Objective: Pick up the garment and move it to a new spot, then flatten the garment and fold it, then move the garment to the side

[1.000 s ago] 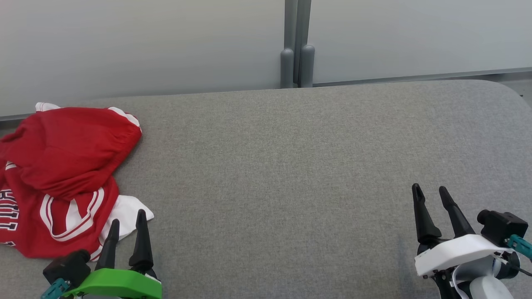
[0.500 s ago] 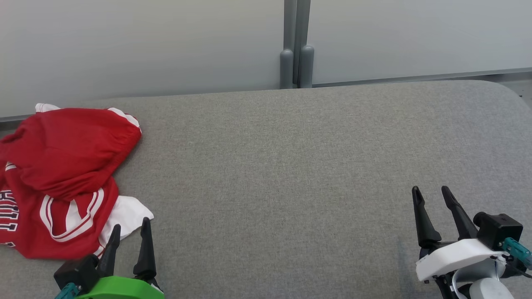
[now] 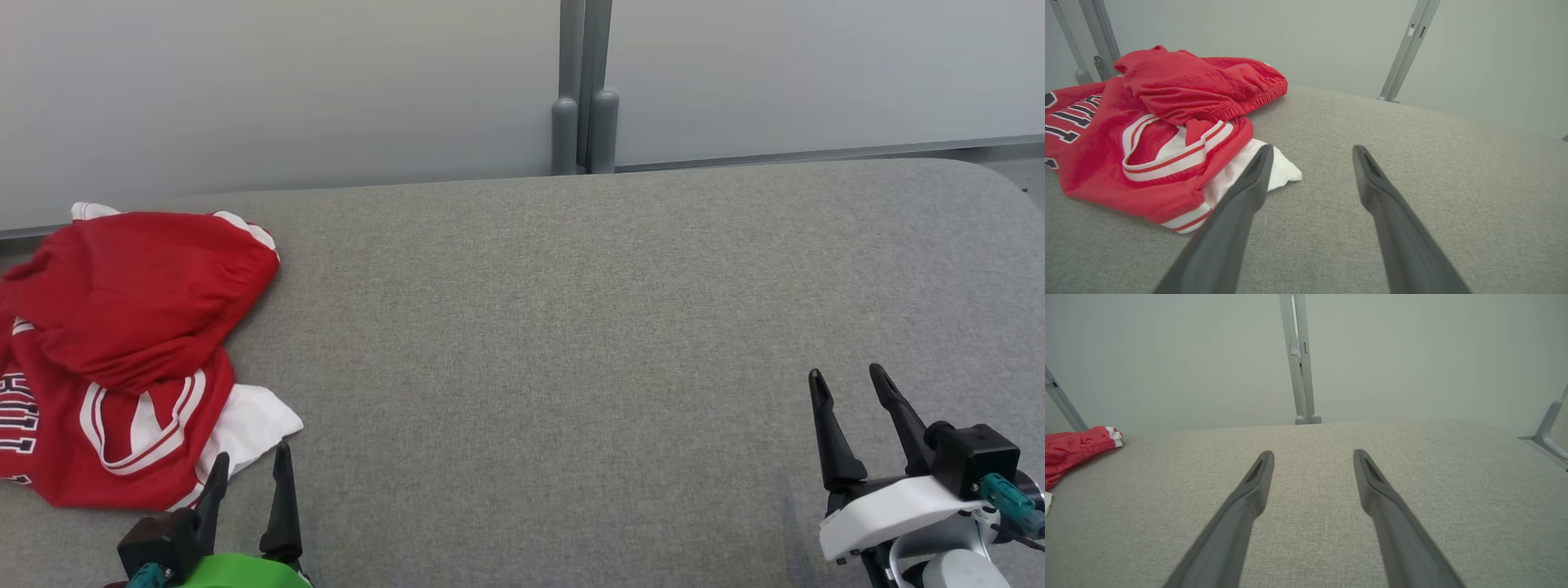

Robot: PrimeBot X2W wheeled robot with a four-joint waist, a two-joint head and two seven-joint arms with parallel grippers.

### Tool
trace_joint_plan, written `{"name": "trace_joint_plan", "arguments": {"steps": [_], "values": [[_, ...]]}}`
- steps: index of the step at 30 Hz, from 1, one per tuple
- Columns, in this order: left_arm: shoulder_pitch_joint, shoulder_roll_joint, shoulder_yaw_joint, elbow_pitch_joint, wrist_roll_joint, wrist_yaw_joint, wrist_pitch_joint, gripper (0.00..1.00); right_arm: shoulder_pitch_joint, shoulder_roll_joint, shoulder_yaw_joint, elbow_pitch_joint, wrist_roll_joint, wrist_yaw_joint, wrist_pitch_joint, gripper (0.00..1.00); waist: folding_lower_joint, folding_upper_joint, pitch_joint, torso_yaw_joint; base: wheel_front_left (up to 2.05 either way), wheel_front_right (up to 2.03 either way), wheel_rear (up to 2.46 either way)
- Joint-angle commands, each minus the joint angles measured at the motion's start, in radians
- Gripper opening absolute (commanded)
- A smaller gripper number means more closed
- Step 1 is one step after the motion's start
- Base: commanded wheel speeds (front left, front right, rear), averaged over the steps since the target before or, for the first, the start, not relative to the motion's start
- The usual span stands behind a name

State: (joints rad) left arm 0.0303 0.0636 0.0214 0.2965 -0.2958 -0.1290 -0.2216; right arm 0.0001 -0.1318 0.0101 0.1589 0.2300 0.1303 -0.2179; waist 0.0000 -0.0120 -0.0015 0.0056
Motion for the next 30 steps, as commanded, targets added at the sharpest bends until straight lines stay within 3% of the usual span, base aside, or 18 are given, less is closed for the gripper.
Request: {"name": "trace_joint_plan", "arguments": {"steps": [1, 21, 30], "values": [[0.009, 0.004, 0.003, 0.0, 0.021, -0.002, -0.007, 1.0, 0.006, -0.006, 0.003, -0.011, -0.02, 0.001, -0.009, 1.0, 0.0, 0.0099, 0.0, 0.0, 0.0, 0.0, 0.0], [0.009, 0.012, 0.022, 0.059, 0.112, -0.003, -0.046, 1.0, 0.03, -0.016, -0.014, -0.009, -0.114, 0.001, -0.049, 1.0, 0.0, 0.0119, 0.001, -0.008, 0.0, 0.0, 0.0], [0.002, 0.011, 0.035, 0.069, 0.089, -0.003, -0.044, 1.0, 0.033, -0.001, -0.037, 0.01, -0.049, 0.001, -0.048, 1.0, 0.0, 0.012, 0.002, -0.007, 0.0, 0.0, 0.0]]}}
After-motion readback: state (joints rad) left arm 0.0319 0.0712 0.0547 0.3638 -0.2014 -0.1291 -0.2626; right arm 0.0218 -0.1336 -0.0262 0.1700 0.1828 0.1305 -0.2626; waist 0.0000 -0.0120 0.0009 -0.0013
